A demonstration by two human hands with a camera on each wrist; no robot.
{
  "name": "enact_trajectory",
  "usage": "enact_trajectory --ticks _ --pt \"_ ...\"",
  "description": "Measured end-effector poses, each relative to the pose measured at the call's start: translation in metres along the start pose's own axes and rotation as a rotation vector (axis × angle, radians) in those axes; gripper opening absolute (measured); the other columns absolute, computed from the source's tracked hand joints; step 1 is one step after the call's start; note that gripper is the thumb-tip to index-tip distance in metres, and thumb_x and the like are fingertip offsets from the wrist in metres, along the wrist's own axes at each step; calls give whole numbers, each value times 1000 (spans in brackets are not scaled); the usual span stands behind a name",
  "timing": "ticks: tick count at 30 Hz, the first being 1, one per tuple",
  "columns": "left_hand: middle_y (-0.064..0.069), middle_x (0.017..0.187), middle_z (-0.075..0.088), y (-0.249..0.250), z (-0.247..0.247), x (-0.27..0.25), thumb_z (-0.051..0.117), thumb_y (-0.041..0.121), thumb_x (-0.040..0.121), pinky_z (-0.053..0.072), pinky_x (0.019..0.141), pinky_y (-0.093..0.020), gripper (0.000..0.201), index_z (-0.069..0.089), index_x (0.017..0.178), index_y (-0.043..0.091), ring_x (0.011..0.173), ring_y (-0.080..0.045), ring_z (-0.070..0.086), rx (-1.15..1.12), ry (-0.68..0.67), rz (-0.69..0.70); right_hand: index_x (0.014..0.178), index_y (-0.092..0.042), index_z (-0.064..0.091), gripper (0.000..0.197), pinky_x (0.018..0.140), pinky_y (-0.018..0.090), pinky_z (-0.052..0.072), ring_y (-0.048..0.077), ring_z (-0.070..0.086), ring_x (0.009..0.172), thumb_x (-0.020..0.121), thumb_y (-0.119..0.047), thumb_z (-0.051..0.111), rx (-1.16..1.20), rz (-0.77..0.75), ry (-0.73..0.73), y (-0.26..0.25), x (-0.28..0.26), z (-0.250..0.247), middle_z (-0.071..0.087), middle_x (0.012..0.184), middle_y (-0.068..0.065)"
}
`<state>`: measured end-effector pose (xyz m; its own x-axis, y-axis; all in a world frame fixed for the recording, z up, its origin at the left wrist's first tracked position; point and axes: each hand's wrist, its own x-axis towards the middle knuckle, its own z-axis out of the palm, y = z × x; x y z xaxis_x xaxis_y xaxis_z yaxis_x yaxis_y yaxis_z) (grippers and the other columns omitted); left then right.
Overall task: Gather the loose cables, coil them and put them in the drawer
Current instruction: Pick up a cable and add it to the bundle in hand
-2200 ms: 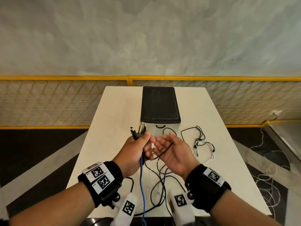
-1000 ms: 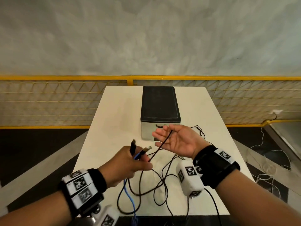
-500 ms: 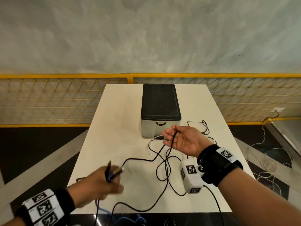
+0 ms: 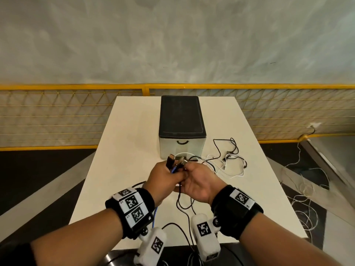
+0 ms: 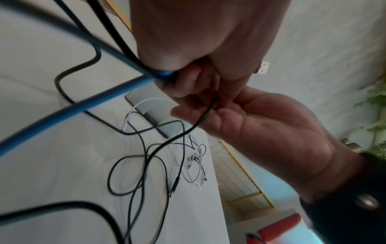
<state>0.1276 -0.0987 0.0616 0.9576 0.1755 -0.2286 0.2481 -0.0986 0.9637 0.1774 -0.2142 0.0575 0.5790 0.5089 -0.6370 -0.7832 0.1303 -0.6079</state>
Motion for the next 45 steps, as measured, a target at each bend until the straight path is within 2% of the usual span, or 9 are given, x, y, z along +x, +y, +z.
enact_trajectory --ticks 4,10,17,23,30,34,38,42,45 --pt "13 59 63 -7 -3 -19 75 -3 77 44 54 -12 19 69 77 15 53 -2 56 42 -153 -47 110 -10 58 26 64 35 56 23 70 70 103 -24 37 63 17 79 -13 4 -10 73 91 12" --pt "14 61 64 -35 -20 -49 85 18 71 47 69 -17 27 62 59 25 65 1 61 344 -446 -181 96 -12 59 26 75 44 54 27 70 89 104 -21 36 -54 -63 57 -33 -6 -26 73 78 9" --pt "18 47 58 -26 -28 -47 80 5 78 34 42 -5 14 67 82 2 41 7 49 231 -359 -158 94 -11 63 15 64 28 50 16 57 72 91 2 55 -591 34 -28 -10 -24 -46 59 81 6" --pt "-1 59 40 -10 -49 -29 78 6 78 23 44 -24 23 57 72 10 43 -9 32 40 -308 -235 86 -13 64 15 52 20 46 11 53 60 85 2 64 -851 7 -173 14 -43 -62 59 74 4" --pt "2 51 28 11 -53 -4 60 6 94 20 45 -24 14 68 83 4 42 -10 23 -93 -145 -118 104 -22 66 24 87 28 46 19 60 102 85 -21 51 -1559 30 -198 73 -34 -85 65 112 1" --pt "3 51 36 18 -48 3 52 27 99 39 54 -29 31 72 93 3 49 -14 39 -123 -109 -45 117 -15 61 32 89 33 45 30 58 114 90 -10 44 -1762 26 -57 88 -23 -102 61 123 11" --pt "-6 57 58 23 -45 -2 49 42 88 54 69 -38 44 77 83 9 65 -22 64 -132 -259 -24 131 -37 49 46 87 34 50 27 62 111 92 -16 37 -1841 -135 358 56 -7 -123 58 127 1" --pt "-16 81 75 18 -44 -3 57 74 76 57 89 -43 64 80 84 15 90 -32 72 -66 -365 59 147 -39 27 56 85 40 51 33 62 110 95 -20 33 -1995 -107 423 27 14 -142 52 130 7" --pt "-11 92 78 17 -42 0 47 69 83 54 92 -38 59 79 84 20 99 -24 71 17 -351 131 143 -30 34 46 84 40 50 35 62 109 98 -23 33 -2084 -50 403 25 25 -149 49 131 10"
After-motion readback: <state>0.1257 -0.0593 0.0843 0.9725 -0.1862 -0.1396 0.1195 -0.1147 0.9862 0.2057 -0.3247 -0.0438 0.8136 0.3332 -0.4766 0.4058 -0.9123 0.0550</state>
